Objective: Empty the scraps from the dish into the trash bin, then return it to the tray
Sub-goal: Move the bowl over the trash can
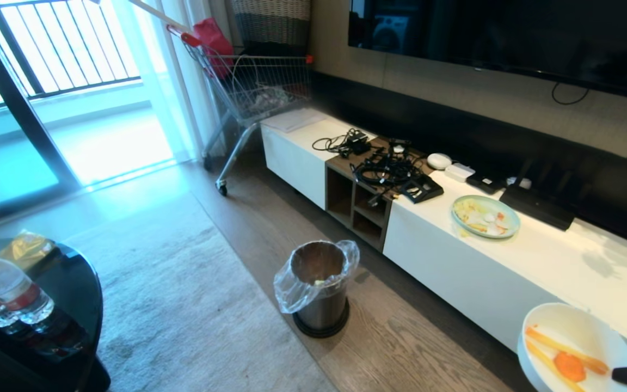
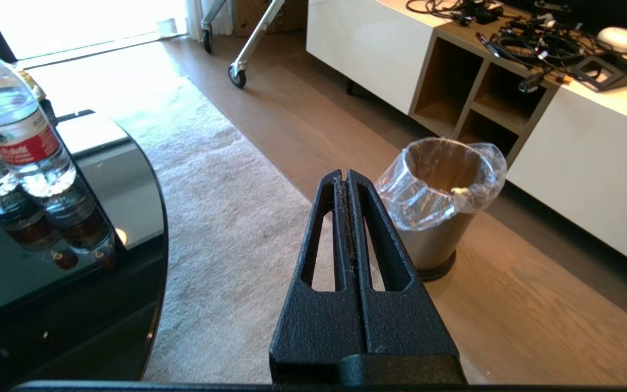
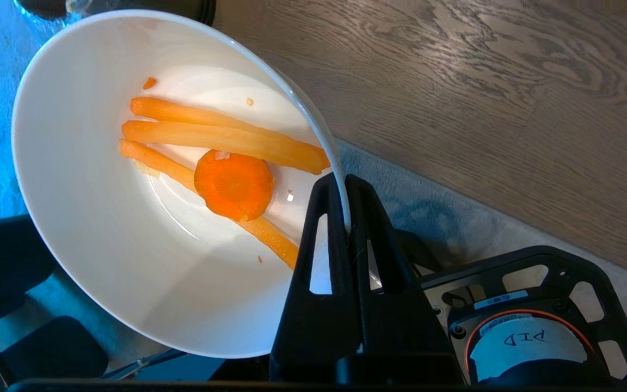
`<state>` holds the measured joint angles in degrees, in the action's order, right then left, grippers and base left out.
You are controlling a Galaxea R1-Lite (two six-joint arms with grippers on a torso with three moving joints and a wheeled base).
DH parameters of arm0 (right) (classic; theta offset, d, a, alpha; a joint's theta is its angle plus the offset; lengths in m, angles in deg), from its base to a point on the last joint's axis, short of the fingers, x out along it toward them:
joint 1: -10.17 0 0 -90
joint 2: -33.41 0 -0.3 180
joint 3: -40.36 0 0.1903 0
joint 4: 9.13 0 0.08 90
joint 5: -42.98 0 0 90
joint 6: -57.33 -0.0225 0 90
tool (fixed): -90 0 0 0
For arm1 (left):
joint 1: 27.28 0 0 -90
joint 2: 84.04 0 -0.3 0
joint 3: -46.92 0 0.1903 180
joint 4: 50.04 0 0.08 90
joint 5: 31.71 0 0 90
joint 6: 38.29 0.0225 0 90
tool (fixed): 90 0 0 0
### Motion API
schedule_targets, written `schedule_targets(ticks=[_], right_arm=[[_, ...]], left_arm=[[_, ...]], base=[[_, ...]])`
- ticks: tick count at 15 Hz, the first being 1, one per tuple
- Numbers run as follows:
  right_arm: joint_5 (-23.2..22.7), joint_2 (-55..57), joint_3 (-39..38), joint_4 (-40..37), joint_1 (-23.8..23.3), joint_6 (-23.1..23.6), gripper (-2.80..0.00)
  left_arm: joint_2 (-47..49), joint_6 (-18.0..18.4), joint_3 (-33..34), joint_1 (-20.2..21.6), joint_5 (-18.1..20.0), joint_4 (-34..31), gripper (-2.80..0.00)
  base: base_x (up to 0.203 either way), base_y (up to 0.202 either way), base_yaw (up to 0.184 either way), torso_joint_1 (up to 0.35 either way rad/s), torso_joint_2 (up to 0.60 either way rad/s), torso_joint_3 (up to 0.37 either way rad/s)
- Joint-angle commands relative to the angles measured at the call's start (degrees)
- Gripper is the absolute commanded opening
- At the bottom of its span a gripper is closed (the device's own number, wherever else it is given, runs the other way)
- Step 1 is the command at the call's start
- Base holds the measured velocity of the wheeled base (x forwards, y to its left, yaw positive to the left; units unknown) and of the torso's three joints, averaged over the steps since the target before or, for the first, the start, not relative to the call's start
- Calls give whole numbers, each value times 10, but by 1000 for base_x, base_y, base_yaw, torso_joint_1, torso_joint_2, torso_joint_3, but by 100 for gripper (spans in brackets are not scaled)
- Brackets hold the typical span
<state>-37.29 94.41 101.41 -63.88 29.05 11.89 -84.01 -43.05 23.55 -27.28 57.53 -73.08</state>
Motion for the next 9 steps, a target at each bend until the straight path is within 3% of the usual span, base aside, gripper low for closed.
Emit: schedule_targets(ticks=[1,4,9], right_arm=[[0,2,2,-2,0,-3,-280],[1,3,2,-2,0,-3,-280],[1,3,5,-1,0,-3,-280]], left_arm=[[0,-1,0,0,0,0,-280],[0,-2,0,0,0,0,-280],[0,-2,0,0,0,0,-280]], base=[[194,0,-1,6,2,2],[133,0,3,10,2,1],[0,0,0,0,0,0]])
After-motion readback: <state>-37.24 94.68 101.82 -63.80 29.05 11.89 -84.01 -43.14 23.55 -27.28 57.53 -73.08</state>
